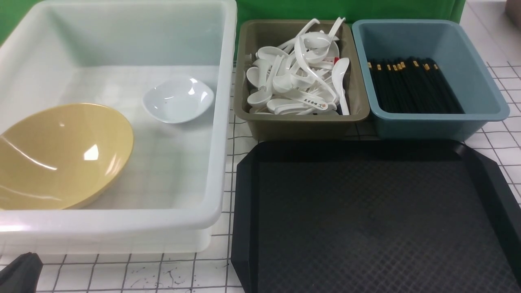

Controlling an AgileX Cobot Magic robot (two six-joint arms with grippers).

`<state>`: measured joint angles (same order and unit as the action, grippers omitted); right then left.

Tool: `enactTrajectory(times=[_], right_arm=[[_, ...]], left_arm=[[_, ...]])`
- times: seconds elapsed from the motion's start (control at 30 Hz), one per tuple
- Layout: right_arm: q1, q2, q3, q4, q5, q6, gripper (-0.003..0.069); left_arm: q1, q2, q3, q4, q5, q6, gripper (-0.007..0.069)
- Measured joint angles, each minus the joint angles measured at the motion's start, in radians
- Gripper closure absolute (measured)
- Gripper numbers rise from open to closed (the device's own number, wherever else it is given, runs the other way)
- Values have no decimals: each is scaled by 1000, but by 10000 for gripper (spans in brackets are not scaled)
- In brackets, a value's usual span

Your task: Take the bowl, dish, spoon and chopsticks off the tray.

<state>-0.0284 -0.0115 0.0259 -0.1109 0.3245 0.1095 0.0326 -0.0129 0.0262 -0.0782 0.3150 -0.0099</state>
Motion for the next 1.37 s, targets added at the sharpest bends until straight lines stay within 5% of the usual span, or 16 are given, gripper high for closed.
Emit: enactTrajectory(times=[1.37], right_arm=[[0,0,0,0,0,0,533]], left_arm=[[0,0,0,0,0,0,637]])
